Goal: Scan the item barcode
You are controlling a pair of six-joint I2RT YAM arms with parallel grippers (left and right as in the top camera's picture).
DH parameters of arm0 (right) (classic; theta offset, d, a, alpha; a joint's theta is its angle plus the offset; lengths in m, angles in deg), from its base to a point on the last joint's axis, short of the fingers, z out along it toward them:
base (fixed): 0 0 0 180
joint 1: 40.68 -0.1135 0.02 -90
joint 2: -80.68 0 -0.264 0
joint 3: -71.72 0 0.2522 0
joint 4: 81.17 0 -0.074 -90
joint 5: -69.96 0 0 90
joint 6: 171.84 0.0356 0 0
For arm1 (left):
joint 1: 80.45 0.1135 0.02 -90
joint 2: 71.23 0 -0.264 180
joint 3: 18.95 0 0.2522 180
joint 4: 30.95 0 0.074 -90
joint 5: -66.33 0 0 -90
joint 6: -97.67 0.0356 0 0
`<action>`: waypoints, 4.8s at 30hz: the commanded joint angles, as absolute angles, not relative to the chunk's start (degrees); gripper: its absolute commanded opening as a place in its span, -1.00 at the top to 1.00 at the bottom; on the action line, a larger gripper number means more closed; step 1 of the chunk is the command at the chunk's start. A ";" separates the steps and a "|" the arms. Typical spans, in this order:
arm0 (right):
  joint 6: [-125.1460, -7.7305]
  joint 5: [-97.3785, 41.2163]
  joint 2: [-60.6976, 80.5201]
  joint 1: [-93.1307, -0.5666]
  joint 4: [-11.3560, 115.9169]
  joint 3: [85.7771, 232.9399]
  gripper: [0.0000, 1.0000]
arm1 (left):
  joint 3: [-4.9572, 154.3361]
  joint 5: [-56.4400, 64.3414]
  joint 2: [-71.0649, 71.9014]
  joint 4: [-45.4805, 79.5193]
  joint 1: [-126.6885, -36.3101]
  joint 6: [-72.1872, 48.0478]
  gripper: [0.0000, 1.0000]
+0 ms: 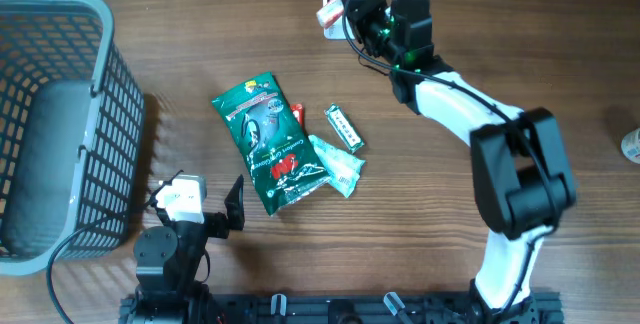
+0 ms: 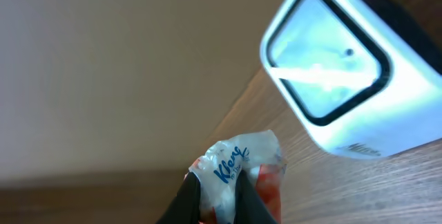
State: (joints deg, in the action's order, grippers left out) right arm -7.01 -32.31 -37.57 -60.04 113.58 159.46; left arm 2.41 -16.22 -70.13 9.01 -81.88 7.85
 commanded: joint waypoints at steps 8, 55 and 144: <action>-2.40 -23.17 -42.67 -60.24 116.68 163.28 0.91 | 2.47 -15.37 -70.47 9.27 -81.99 8.75 -1.00; -56.25 1.20 -36.02 -4.02 54.76 172.16 -0.75 | 2.47 -15.35 -70.47 9.27 -81.99 8.75 -1.00; -83.29 -18.91 -36.22 -69.50 61.34 155.11 -0.35 | 2.47 -15.35 -70.47 9.27 -81.99 8.75 -1.00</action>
